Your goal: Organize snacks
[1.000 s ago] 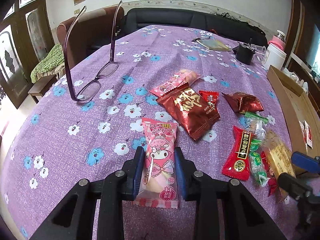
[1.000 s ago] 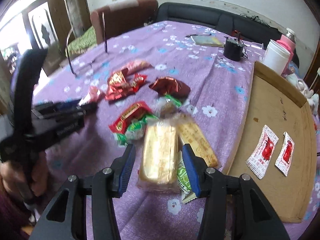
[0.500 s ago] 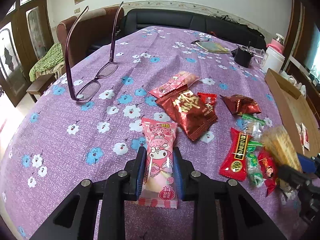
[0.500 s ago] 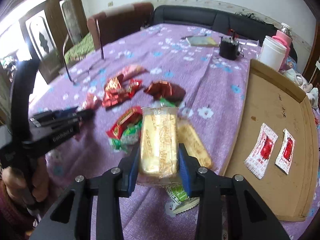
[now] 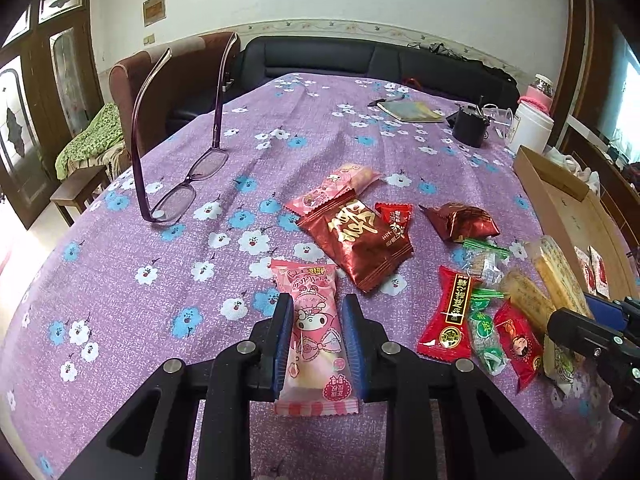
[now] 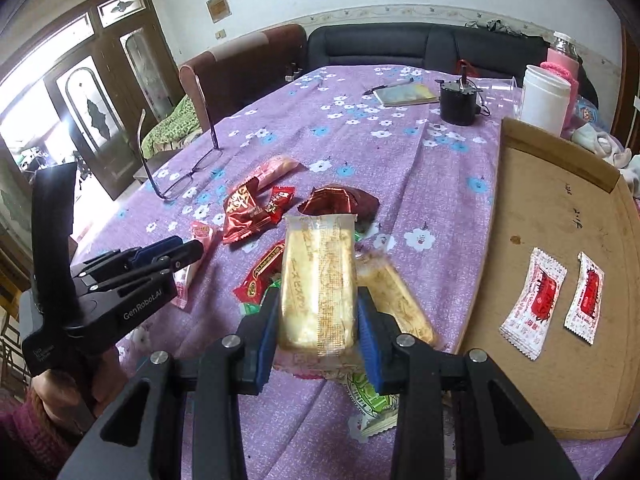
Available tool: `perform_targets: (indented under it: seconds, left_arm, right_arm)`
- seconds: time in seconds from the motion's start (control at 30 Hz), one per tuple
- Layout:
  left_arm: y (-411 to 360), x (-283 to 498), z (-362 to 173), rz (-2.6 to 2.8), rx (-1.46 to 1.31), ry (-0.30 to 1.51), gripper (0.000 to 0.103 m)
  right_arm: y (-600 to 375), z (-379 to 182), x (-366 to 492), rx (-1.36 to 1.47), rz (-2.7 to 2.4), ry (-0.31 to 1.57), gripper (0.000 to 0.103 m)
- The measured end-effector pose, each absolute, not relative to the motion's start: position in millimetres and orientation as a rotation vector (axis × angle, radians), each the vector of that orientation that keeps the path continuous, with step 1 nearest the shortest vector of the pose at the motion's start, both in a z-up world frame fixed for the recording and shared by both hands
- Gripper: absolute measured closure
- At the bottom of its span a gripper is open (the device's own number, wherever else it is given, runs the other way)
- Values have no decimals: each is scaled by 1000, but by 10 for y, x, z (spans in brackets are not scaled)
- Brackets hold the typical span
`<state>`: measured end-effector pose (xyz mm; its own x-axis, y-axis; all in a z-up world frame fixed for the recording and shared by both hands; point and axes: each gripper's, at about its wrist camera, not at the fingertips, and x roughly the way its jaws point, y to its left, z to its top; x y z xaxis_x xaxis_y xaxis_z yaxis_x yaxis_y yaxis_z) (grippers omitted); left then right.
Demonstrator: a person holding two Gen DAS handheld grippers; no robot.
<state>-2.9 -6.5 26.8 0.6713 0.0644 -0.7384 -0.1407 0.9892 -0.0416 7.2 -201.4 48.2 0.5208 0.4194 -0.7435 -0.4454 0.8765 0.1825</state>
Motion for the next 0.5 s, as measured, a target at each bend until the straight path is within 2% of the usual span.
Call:
perform_targets:
  seconds: [0.5]
  left_arm:
    - [-70, -39, 277, 115, -97, 823, 77]
  right_arm:
    - [-2090, 537, 75, 37, 538, 860, 68]
